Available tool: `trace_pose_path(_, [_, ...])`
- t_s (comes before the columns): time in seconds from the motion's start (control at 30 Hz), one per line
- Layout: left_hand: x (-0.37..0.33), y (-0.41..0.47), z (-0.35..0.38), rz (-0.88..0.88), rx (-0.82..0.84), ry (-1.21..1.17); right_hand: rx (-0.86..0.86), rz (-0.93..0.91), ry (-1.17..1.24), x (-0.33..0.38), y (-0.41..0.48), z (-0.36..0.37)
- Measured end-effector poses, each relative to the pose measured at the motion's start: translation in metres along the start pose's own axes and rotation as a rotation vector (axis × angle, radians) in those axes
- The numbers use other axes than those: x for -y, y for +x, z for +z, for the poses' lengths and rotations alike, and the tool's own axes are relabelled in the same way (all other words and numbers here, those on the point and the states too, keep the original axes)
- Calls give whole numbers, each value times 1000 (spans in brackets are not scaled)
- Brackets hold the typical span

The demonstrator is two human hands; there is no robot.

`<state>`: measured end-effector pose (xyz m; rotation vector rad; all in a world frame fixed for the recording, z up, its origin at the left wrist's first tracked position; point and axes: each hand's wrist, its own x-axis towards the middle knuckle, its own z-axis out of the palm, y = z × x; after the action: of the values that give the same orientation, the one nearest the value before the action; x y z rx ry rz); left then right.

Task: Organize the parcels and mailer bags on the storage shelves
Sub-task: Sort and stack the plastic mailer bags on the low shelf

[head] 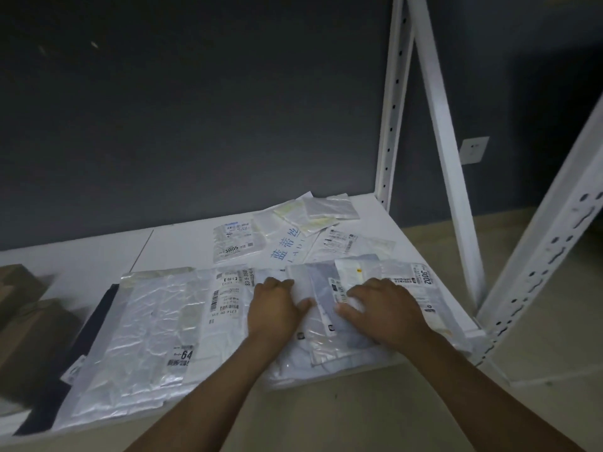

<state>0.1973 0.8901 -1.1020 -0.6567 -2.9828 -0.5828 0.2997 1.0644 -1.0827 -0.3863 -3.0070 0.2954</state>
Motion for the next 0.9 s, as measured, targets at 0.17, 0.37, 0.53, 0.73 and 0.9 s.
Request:
trace_pose_path(0.17, [-7,57,9,138,-82,-88,-12,21,26,-16,30,13])
trace_pose_path(0.37, [-7,129,26,-111,50,149,109,56,139,-39,49,29])
trace_pose_path(0.53, [14,148,36,-276,102,179,33,24,115,-38,60,38])
trace_pose_path(0.73, [25,160,19,-330,-49,136,6,31,113,-26,65,43])
trace_pose_path(0.9, [52,171,-9,-316,-78,-162,21,45,107,-18,59,44])
